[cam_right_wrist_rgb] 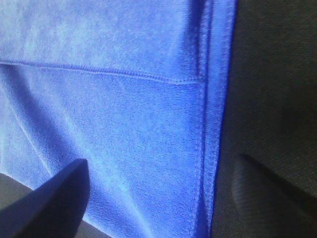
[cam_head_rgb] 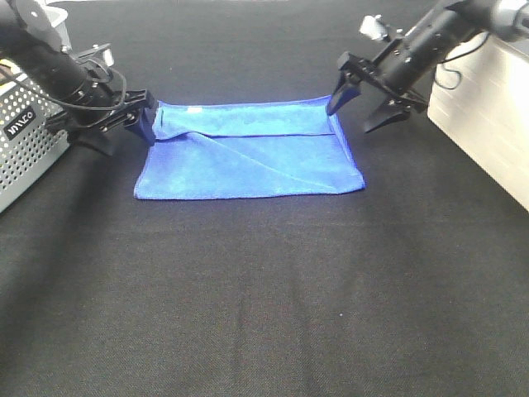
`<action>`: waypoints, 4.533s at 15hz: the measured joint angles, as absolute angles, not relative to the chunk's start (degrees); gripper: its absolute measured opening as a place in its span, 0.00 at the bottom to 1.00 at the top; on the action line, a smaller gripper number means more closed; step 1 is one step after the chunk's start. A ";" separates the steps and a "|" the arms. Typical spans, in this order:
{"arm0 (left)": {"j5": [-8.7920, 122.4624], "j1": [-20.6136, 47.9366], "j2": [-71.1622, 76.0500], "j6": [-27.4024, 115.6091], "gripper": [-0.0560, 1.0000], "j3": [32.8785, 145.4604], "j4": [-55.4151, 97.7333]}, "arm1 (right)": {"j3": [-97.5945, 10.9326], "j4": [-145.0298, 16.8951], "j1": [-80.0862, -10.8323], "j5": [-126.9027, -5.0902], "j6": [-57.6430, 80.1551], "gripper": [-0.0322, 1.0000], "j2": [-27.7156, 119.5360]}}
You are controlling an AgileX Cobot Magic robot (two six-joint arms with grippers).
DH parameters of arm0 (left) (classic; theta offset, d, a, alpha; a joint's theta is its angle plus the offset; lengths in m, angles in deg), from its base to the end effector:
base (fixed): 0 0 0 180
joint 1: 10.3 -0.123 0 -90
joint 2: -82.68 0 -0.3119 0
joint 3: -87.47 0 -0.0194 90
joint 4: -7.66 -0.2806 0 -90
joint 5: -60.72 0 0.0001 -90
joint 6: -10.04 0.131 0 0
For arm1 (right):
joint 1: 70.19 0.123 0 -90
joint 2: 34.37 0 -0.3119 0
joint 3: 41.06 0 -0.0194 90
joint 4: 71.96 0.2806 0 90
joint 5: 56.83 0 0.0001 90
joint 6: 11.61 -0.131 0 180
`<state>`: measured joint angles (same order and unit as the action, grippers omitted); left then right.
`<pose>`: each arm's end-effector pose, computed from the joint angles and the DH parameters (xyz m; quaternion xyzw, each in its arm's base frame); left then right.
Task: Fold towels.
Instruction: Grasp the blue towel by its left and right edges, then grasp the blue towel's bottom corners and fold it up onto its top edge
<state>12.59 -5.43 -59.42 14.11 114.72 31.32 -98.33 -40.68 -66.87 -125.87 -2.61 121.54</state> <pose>0.5453 -0.0858 0.0964 -0.0369 0.9738 -0.1722 0.1436 0.5909 0.0979 0.1169 -0.0343 0.9593 0.2552 0.1161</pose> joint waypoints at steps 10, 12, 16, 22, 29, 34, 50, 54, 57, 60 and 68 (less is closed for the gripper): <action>14.94 -2.68 -59.02 15.09 0.73 108.36 34.30 | -82.57 -44.86 -66.75 -126.44 -2.10 0.75 115.58; 15.80 -2.51 -59.13 15.09 0.73 108.25 34.53 | -81.49 -44.75 -66.75 -126.10 -2.10 0.75 115.58; 15.97 -2.57 -59.76 14.91 0.72 108.30 36.31 | -79.19 -44.12 -66.75 -125.13 -1.47 0.75 115.70; 16.43 -1.02 -60.96 14.91 0.71 108.99 37.97 | -79.02 -40.11 -63.37 -122.26 -0.49 0.69 117.07; 16.89 -0.39 -62.11 14.69 0.07 108.99 38.49 | -79.02 -40.85 -63.37 -120.77 -2.10 0.03 118.05; 9.15 -0.33 -59.76 14.63 0.07 108.65 32.18 | -78.74 -40.96 -63.37 -124.15 -3.13 0.03 114.90; 11.62 -0.16 -38.62 15.14 0.07 81.20 29.83 | -36.16 -41.31 -62.80 -106.16 1.00 0.03 89.57; 10.41 -0.16 -40.80 14.80 0.07 92.66 28.06 | -47.74 -41.82 -62.80 -106.22 1.00 0.03 92.15; 7.61 -0.16 -47.73 10.04 0.07 102.23 22.62 | -58.17 -41.94 -62.80 -109.26 1.00 0.03 98.51; 7.32 -0.16 -53.80 7.64 0.07 111.05 19.52 | -66.93 -42.91 -62.80 -110.46 0.37 0.03 105.73; 7.26 -0.16 -59.53 7.35 0.78 115.58 20.21 | -70.08 -43.54 -62.97 -112.06 -0.32 0.75 110.54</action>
<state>7.26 -0.16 -59.53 7.35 115.58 20.21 -70.08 -43.54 -62.97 -112.06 -0.32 110.54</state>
